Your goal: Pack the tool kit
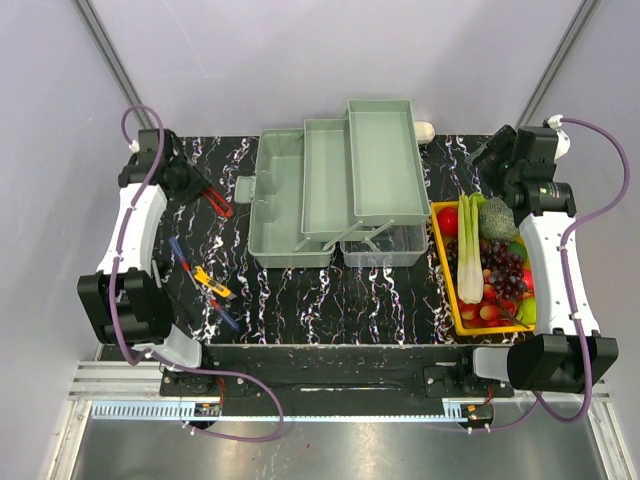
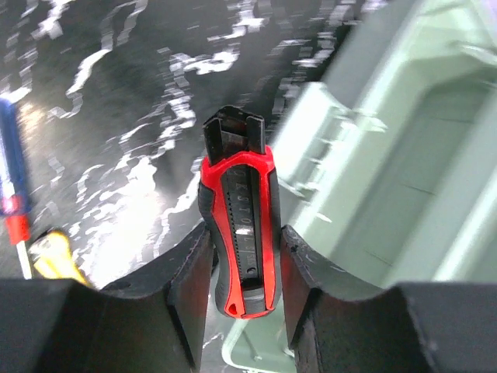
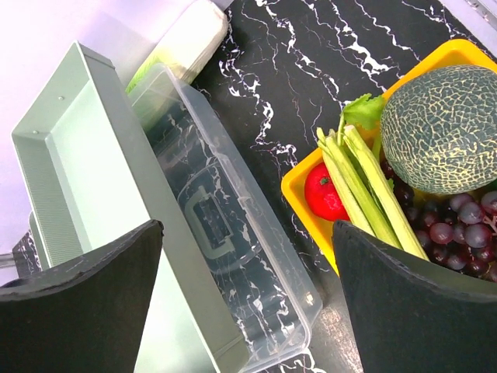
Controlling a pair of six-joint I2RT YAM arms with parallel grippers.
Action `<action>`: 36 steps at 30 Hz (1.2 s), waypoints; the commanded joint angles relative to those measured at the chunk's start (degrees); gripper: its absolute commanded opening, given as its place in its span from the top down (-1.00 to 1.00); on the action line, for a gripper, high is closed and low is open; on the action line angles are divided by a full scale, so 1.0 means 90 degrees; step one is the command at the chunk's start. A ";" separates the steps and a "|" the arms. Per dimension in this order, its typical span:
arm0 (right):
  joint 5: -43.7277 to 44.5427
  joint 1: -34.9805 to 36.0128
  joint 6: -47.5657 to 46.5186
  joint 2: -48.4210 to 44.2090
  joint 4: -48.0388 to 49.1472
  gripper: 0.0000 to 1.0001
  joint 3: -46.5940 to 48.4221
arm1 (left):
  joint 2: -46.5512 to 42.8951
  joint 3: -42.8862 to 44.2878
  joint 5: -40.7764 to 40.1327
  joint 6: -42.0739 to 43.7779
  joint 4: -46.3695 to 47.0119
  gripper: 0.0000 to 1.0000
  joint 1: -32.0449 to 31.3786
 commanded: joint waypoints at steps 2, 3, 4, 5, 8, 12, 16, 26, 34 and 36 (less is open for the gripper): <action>-0.0336 -0.0033 -0.0041 0.0057 0.0257 -0.88 0.0186 | -0.0111 0.1051 0.2263 0.0720 0.0502 0.97 -0.0272; -0.0385 -0.0033 -0.0022 0.0076 0.0258 -0.87 0.0186 | -0.0052 0.1149 0.2497 0.0749 0.0648 0.96 -0.0409; -0.0414 -0.0033 -0.0002 0.0077 0.0277 -0.87 0.0176 | 0.0036 0.1286 0.2664 0.0740 0.0804 0.95 -0.0585; -0.0453 -0.0033 0.0008 0.0096 0.0306 -0.86 0.0166 | 0.0172 0.1422 0.2791 0.0691 0.0932 0.94 -0.0809; -0.0532 -0.0033 0.0037 0.0096 0.0316 -0.86 0.0137 | 0.0621 0.1940 0.3289 0.0662 0.1313 0.92 -0.1317; -0.0590 -0.0033 0.0076 0.0028 0.0345 -0.86 0.0010 | 0.1373 0.2877 0.3641 0.1148 0.1324 0.91 -0.2020; -0.0678 -0.0033 0.0115 -0.0060 0.0336 -0.86 -0.0107 | 0.1920 0.3464 0.3437 0.1706 0.1402 0.84 -0.2607; -0.0591 -0.0033 0.0105 -0.0265 0.0316 -0.86 -0.0370 | 0.2722 0.3475 0.2607 0.1199 0.1187 0.79 -0.3144; -0.0737 -0.0033 0.0193 -0.0187 0.0316 -0.85 -0.0419 | 0.3463 0.3728 0.2568 0.0535 0.1080 0.78 -0.3486; -0.0737 -0.0033 0.0222 -0.0187 0.0316 -0.85 -0.0439 | 0.3639 0.3826 0.2451 0.0399 0.0934 0.78 -0.3535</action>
